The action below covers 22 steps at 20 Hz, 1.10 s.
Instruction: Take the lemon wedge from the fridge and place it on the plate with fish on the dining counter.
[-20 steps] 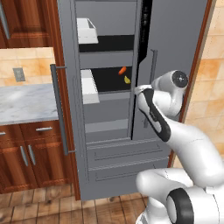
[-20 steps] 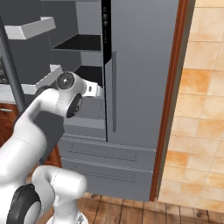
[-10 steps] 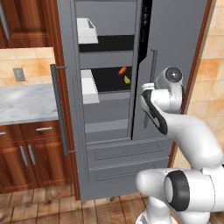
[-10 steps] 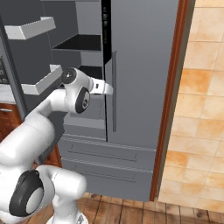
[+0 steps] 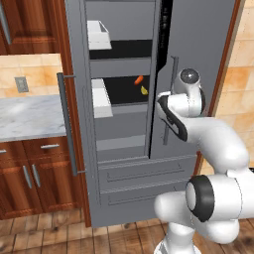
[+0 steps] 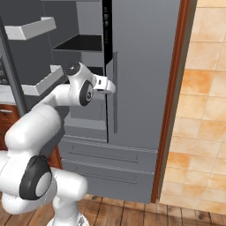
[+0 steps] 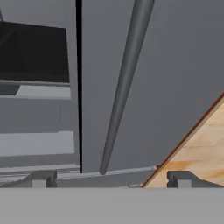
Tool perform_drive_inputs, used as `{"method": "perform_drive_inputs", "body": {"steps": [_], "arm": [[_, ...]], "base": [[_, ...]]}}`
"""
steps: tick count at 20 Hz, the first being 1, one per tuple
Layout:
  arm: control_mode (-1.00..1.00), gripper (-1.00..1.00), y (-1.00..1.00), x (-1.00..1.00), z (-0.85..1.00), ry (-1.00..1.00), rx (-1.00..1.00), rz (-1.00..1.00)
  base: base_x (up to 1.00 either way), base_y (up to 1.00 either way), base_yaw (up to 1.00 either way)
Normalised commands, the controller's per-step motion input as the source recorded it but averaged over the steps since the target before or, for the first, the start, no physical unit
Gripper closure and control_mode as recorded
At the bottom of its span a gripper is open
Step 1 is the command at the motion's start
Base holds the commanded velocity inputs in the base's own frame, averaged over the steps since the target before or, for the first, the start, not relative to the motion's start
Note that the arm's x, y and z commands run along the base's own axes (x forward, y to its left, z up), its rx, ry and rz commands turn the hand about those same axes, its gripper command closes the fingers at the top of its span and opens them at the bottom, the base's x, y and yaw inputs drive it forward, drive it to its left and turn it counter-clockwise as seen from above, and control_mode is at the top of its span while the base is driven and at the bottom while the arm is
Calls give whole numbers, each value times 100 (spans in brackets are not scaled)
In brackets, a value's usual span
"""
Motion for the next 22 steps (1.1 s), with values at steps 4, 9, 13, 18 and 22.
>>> {"method": "perform_drive_inputs", "body": {"steps": [4, 9, 13, 18, 22], "arm": [[-100, -100, -60, 0, -18, -19, 1, 1], [-100, -100, -13, 7, -5, -24, 13, 1], [-100, -100, 16, 41, 0, -4, 14, 0], [-100, -100, 3, 52, 0, 2, 0, 0], [-100, -100, -3, 53, -2, 0, 0, 0]], "base": [[0, 0, 0], [0, 0, 0], [0, 0, 0], [0, 0, 0], [0, 0, 0]]}}
